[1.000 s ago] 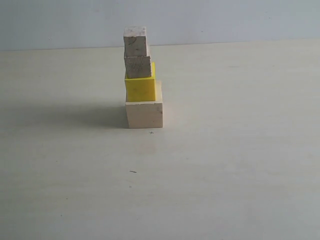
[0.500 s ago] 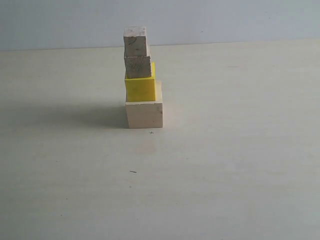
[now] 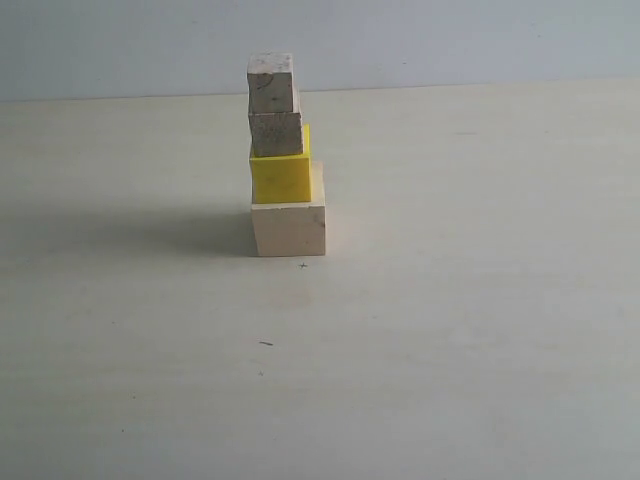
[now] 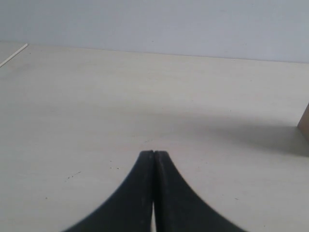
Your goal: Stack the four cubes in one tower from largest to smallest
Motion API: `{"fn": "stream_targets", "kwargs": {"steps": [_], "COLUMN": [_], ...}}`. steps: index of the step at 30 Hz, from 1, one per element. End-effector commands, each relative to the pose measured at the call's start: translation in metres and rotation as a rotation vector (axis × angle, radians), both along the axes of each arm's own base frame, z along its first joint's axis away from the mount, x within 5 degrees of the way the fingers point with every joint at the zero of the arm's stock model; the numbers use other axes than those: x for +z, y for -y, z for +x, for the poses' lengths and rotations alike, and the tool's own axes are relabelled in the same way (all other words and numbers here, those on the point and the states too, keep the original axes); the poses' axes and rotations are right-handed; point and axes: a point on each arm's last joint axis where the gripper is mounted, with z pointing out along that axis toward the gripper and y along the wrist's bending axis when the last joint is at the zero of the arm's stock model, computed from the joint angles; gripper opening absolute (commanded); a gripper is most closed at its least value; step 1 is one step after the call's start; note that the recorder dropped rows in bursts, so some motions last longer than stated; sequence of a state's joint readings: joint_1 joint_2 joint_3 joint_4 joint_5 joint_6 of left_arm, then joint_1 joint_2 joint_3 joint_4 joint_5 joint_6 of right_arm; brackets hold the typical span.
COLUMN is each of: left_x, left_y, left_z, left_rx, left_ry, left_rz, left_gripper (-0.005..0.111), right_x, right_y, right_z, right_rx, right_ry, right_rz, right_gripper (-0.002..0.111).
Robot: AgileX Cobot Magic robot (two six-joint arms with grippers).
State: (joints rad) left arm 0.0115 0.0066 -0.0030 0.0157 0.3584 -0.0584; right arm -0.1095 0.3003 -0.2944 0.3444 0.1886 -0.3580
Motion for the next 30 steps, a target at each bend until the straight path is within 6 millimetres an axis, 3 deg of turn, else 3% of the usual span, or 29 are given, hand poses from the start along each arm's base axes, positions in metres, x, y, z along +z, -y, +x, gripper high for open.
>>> {"fn": "stream_targets", "kwargs": {"steps": [1, 5, 10, 16, 22, 30], "left_x": [0.000, 0.000, 0.000, 0.000, 0.000, 0.000], "left_y": [0.000, 0.000, 0.000, 0.000, 0.000, 0.000], "left_z": [0.000, 0.000, 0.000, 0.000, 0.000, 0.000], "left_rx": [-0.002, -0.002, -0.002, -0.002, -0.002, -0.002], "left_ry": [0.010, 0.010, 0.010, 0.010, 0.010, 0.010], "left_rz": [0.004, 0.004, 0.004, 0.004, 0.004, 0.004], "left_gripper": [0.000, 0.000, 0.000, 0.000, 0.000, 0.000], "right_x": [-0.049, -0.073, -0.066, -0.068, -0.079, -0.082], "right_y": [0.006, 0.006, 0.006, 0.005, 0.004, 0.001], "right_z": [-0.007, -0.014, -0.021, -0.022, -0.022, -0.022], "right_rx": [-0.084, -0.101, -0.104, -0.096, -0.098, -0.033], "right_ry": [0.010, 0.053, 0.147, 0.139, 0.012, -0.031], "right_rz": [0.066, 0.089, 0.069, 0.133, 0.110, 0.083], "right_gripper": [0.000, 0.000, 0.000, 0.000, 0.000, 0.000]}}
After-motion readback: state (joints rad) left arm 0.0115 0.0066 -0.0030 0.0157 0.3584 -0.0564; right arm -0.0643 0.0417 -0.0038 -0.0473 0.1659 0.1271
